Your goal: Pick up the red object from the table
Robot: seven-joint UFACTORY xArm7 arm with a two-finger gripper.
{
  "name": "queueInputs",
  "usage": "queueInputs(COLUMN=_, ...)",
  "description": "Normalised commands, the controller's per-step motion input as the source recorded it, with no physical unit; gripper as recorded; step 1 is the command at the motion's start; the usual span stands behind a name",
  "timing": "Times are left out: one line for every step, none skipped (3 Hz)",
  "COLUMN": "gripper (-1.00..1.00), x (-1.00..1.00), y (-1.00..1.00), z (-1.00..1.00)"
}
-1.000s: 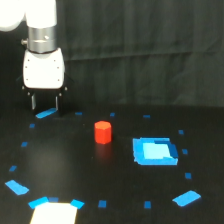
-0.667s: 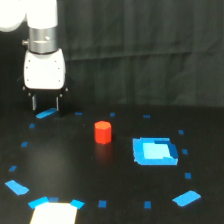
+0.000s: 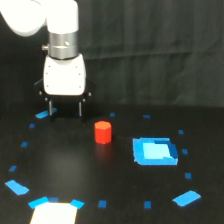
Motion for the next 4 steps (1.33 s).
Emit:
queueInputs(gripper=0.56, x=1.0, y=-0.36, z=0.23)
queueInputs(gripper=1.0, x=0.92, y=-0.62, z=-0.08)
queueInputs(gripper=1.0, x=0.26, y=-1.0, z=-0.05)
queueInputs(gripper=0.79, x=-0.23, y=-0.74, z=-0.4)
